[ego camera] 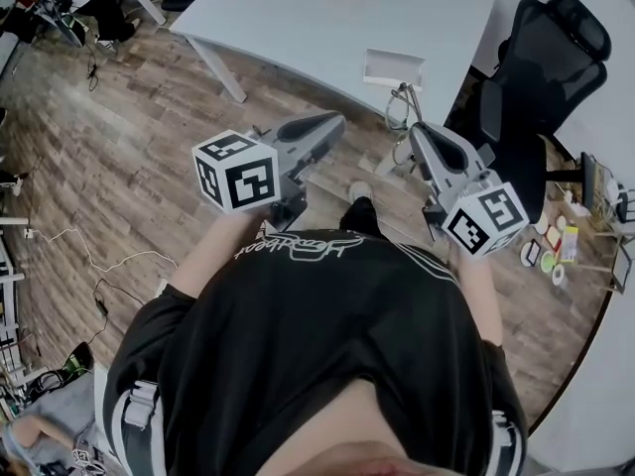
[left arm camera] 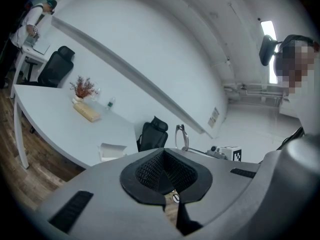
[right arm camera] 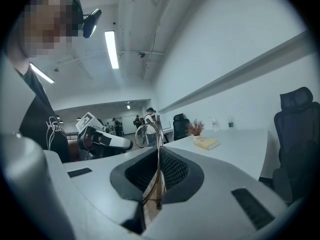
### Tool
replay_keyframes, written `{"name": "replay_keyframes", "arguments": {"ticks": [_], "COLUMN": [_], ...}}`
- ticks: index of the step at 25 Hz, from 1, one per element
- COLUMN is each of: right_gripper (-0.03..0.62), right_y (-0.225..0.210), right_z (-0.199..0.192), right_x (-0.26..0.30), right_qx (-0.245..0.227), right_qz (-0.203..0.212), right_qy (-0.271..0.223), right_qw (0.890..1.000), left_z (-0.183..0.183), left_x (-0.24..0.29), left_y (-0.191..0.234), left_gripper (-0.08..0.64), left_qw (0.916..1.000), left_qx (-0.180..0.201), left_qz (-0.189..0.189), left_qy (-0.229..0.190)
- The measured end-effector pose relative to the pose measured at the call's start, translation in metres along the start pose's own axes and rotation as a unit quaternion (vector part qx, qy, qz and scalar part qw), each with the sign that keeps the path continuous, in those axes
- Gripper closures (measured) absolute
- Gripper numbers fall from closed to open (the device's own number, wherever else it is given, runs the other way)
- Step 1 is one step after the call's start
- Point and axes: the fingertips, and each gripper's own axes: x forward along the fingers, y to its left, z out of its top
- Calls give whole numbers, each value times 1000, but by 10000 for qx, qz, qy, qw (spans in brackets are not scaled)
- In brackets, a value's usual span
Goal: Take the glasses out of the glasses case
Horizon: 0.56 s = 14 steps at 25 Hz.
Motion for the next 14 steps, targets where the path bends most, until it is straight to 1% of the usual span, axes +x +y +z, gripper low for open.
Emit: {"name": "replay_keyframes", "arguments": {"ticks": [6, 14], "right_gripper": [574, 574], "right_y": [1, -3], "right_z": [0, -4], "right_x": [5, 13], "right_qx": [-103, -121], "right_qz": [6, -18], "right_qy": [53, 124], "right_qw": [9999, 9998], "left_z": [0, -1], "left_x": [1, 3], "left_y": [5, 13], "left_gripper": [552, 552], "left_qw": [10000, 10000], "left_qx": [-39, -70], "left_qz": [11, 9], "left_qy": [0, 10]}}
